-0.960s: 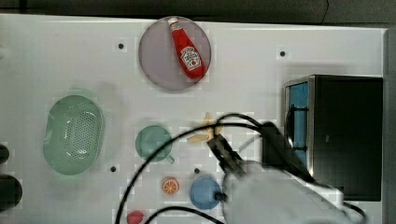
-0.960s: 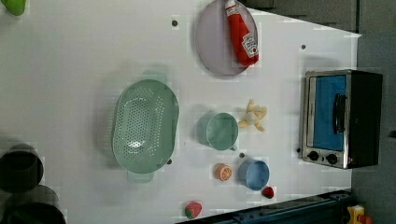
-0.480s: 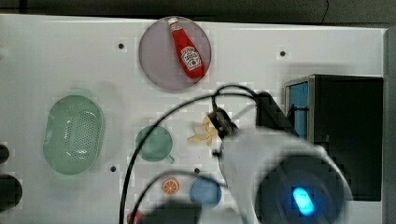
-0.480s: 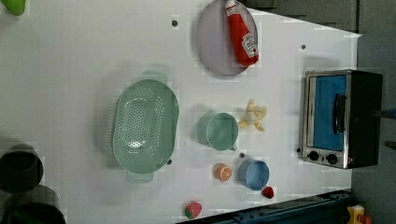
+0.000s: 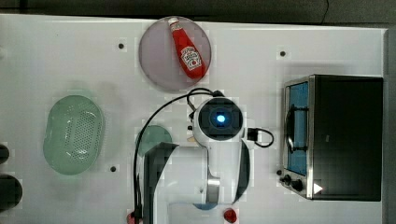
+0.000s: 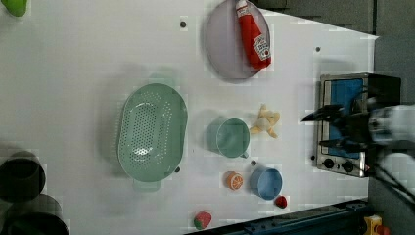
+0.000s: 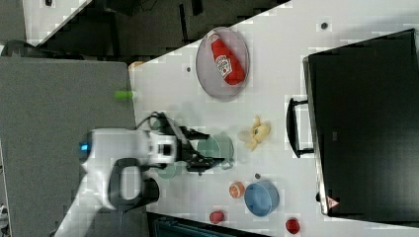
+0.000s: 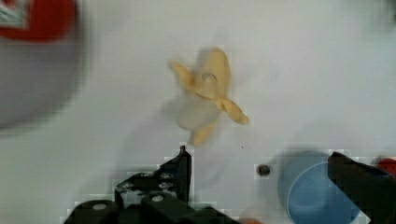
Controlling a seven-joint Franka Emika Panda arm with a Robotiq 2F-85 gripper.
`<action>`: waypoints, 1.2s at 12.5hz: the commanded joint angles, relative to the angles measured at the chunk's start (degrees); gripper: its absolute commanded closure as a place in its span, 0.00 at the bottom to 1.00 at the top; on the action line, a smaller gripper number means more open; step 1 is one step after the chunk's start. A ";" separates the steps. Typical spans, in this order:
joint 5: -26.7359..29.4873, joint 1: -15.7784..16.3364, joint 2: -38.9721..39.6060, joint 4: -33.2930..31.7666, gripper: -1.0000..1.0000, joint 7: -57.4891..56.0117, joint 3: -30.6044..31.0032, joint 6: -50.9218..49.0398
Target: Pick banana from table and place on oven.
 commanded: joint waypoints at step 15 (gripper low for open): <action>-0.94 -0.42 20.75 -3.94 0.29 1.11 2.92 29.15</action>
